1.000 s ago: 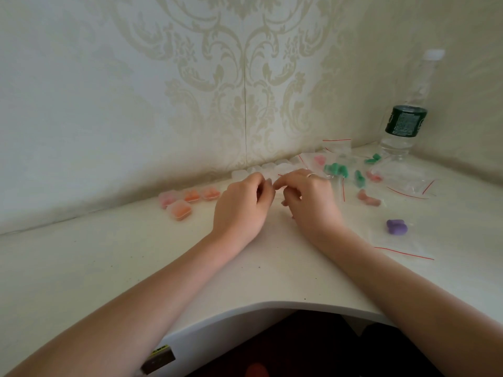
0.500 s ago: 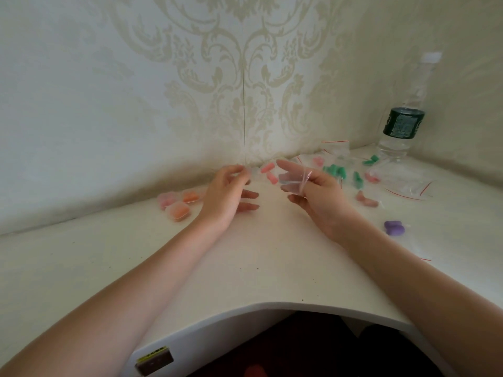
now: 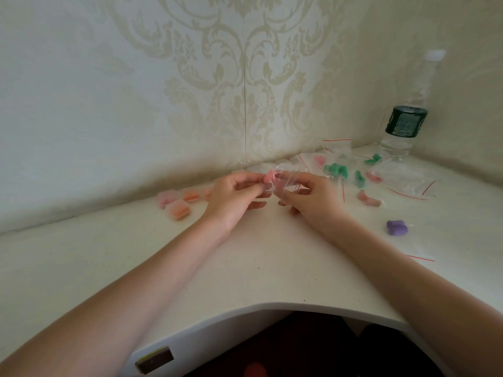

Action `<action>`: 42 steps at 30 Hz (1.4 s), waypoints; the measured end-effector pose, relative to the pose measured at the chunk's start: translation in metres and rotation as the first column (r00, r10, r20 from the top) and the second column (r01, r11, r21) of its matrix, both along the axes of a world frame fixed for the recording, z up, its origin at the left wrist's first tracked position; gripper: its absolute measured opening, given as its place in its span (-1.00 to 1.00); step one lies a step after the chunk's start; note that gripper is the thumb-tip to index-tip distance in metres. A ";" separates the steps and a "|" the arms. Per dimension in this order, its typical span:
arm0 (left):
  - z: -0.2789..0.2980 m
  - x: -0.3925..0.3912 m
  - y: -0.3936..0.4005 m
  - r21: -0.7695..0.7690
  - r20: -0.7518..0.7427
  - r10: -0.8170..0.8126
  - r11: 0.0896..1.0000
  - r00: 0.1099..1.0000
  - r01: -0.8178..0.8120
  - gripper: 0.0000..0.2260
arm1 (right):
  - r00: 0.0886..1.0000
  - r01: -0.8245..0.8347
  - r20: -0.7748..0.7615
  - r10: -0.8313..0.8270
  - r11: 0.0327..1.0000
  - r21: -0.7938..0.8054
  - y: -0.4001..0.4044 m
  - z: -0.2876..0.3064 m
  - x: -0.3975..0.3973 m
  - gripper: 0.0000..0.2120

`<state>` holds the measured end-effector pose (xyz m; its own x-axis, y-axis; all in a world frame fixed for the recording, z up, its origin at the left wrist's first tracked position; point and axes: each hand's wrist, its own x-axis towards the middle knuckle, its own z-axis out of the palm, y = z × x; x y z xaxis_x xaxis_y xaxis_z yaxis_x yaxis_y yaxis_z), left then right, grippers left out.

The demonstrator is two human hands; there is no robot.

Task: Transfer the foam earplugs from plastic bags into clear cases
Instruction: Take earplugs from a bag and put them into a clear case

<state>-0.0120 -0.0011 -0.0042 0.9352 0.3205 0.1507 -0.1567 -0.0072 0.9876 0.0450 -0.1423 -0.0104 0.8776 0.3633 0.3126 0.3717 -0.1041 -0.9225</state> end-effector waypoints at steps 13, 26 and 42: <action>-0.004 0.000 -0.002 0.028 0.003 0.029 0.999 1.000 -0.029 -0.90 | 0.999 0.026 0.041 -0.027 0.999 0.018 -0.001 0.002 -0.001 -0.90; -0.002 0.002 0.001 -0.066 -0.007 0.020 0.998 1.000 -0.020 -0.96 | 0.998 -0.018 0.054 0.022 0.997 -0.075 -0.001 0.003 -0.002 -0.75; -0.003 0.010 0.010 -0.201 0.034 0.246 0.951 0.969 -0.235 -0.88 | 0.999 0.030 -0.021 -0.032 0.997 -0.071 -0.004 0.003 0.007 -0.89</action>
